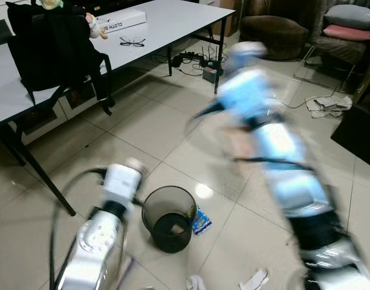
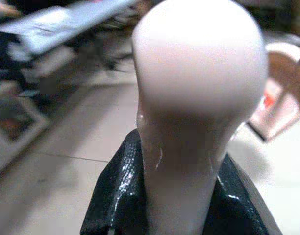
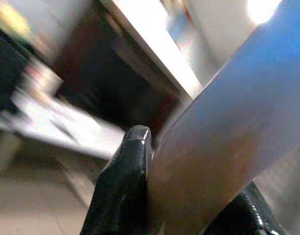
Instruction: Sweep floor
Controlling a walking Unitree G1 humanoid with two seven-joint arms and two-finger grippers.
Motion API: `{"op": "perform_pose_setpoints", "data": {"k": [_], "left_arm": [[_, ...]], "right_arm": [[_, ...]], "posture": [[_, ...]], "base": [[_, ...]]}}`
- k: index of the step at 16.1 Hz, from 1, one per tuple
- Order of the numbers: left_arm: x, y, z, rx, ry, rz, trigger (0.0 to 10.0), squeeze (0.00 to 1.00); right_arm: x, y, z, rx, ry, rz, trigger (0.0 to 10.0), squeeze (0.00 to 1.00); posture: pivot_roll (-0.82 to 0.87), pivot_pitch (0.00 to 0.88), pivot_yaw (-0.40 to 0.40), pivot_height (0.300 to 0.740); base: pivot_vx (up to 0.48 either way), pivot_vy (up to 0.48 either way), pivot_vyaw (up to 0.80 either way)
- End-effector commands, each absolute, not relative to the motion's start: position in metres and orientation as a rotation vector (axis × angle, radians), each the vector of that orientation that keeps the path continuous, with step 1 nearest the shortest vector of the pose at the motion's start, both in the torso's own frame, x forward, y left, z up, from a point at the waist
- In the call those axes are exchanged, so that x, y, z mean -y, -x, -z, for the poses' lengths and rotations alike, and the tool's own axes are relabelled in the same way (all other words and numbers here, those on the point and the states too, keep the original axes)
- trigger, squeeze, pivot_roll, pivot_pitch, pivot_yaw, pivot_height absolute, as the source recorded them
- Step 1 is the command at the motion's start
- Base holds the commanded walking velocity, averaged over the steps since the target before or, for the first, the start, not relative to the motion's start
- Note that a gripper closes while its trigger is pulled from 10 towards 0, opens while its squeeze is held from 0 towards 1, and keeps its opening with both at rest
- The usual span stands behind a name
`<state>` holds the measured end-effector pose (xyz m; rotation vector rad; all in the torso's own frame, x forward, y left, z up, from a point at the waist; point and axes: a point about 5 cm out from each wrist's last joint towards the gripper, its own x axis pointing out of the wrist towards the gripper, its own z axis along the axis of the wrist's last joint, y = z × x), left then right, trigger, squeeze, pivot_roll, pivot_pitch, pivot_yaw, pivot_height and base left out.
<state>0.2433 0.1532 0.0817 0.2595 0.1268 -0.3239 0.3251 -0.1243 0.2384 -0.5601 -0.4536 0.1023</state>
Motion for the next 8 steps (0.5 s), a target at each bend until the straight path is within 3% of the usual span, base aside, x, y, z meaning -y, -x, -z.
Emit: {"op": "perform_pose_setpoints", "data": {"k": [1,2,4,8], "left_arm": [[-0.152,-0.243,-0.08,-0.149,-0.266,0.362,10.0,0.0],[-0.152,-0.245,-0.08,-0.149,-0.273,0.365,10.0,0.0],[-0.152,-0.248,-0.08,-0.152,-0.287,0.365,10.0,0.0],[-0.156,-0.251,-0.082,-0.144,-0.279,0.328,10.0,0.0]], "right_arm": [[0.149,-0.324,-0.225,0.34,0.503,0.01,10.0,0.0],[0.17,-0.32,-0.206,0.237,0.446,0.091,10.0,0.0],[0.186,-0.31,-0.181,0.128,0.397,0.177,10.0,0.0],[0.181,-0.304,-0.168,0.088,0.306,0.213,10.0,0.0]], "posture": [[-0.05,0.0,0.045,0.74],[-0.06,0.0,0.05,0.74],[-0.06,0.0,0.05,0.74],[-0.06,0.0,0.056,0.74]], "base": [[0.0,0.0,-0.5],[0.0,0.0,-0.8],[0.0,0.0,-0.8],[0.0,0.0,-0.8]]}}
